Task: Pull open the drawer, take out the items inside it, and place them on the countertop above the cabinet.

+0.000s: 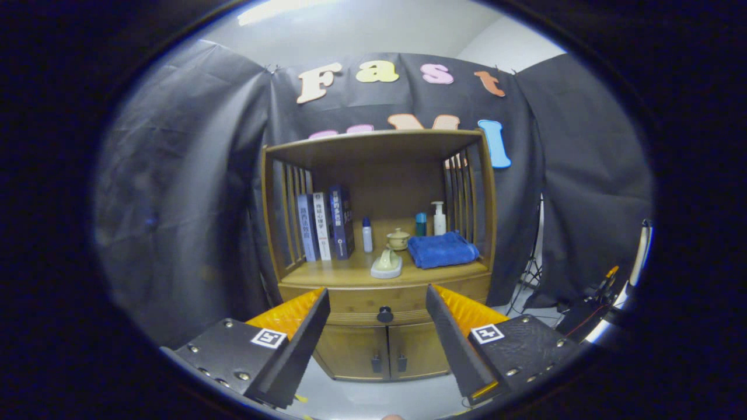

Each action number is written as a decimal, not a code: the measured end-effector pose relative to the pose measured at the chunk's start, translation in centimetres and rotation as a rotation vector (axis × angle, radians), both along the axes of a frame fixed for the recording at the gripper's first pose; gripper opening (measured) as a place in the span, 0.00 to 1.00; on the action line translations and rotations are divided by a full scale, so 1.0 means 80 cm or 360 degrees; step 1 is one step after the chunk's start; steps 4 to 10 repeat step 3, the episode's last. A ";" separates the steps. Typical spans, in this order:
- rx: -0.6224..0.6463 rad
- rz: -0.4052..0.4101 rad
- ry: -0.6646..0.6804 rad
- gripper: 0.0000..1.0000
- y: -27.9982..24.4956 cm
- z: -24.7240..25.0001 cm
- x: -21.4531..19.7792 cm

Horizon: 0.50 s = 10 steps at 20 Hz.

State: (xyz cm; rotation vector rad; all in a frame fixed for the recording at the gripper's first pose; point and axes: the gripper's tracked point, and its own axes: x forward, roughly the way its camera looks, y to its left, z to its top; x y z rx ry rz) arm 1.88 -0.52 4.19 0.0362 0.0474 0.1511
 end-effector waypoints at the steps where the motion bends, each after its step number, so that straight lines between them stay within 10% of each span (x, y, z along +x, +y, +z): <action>1: 0.0019 0.0003 -0.0005 0.99 -0.003 0.008 -0.003; 10: 0.0034 0.0006 0.0014 0.99 -0.008 0.010 -0.005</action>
